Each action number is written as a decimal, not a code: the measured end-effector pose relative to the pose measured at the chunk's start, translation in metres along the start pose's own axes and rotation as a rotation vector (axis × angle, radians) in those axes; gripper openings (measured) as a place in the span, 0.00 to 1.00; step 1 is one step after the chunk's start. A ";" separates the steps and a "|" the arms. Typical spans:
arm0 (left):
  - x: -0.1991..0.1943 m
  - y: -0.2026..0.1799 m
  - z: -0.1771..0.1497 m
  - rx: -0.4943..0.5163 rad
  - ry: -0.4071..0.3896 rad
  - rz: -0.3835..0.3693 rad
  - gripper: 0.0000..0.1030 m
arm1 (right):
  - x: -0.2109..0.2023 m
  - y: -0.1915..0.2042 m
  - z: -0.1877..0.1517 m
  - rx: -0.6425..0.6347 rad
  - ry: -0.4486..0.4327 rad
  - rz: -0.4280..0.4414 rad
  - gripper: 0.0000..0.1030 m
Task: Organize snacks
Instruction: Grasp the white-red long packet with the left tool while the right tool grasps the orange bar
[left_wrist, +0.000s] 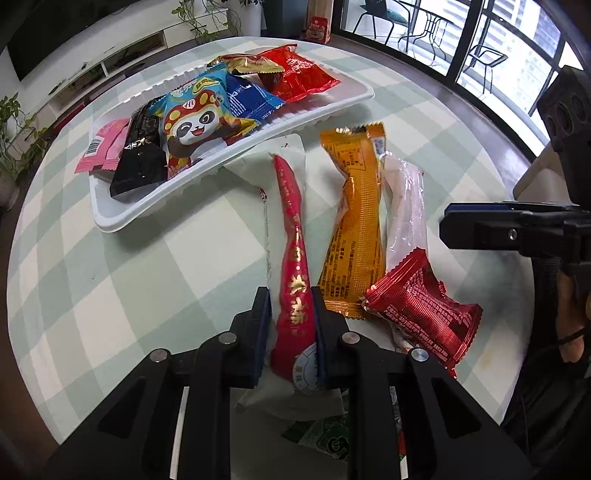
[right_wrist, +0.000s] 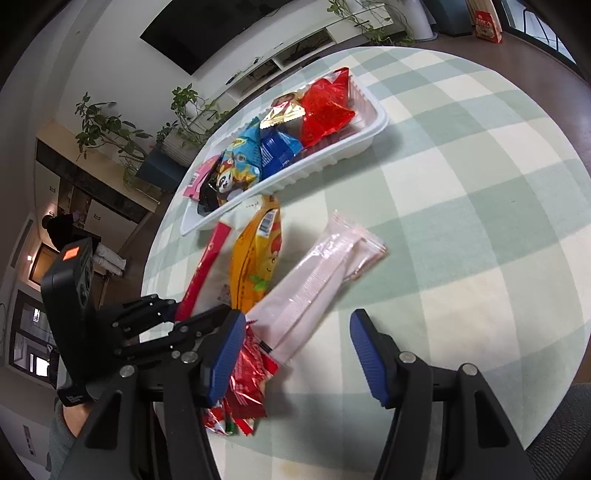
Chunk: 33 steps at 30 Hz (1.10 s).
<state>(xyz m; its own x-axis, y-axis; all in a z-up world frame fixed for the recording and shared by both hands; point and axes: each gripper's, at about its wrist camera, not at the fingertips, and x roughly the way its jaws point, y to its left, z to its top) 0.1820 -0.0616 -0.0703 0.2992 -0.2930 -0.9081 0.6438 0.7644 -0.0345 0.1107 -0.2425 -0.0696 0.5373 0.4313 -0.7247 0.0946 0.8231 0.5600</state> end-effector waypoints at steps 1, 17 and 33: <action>-0.001 0.001 0.000 0.001 -0.003 -0.001 0.18 | 0.000 0.001 0.002 0.003 0.000 0.003 0.61; -0.026 0.033 -0.027 -0.095 -0.081 -0.026 0.16 | 0.035 0.040 0.026 -0.085 0.080 -0.031 0.61; -0.011 0.038 -0.022 -0.087 -0.011 0.015 0.18 | 0.086 0.089 0.044 -0.358 0.190 -0.318 0.75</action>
<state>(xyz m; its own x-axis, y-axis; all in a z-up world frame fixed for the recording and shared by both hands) 0.1876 -0.0171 -0.0704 0.3164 -0.2872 -0.9041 0.5755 0.8158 -0.0578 0.2021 -0.1483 -0.0638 0.3632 0.1713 -0.9158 -0.0817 0.9850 0.1518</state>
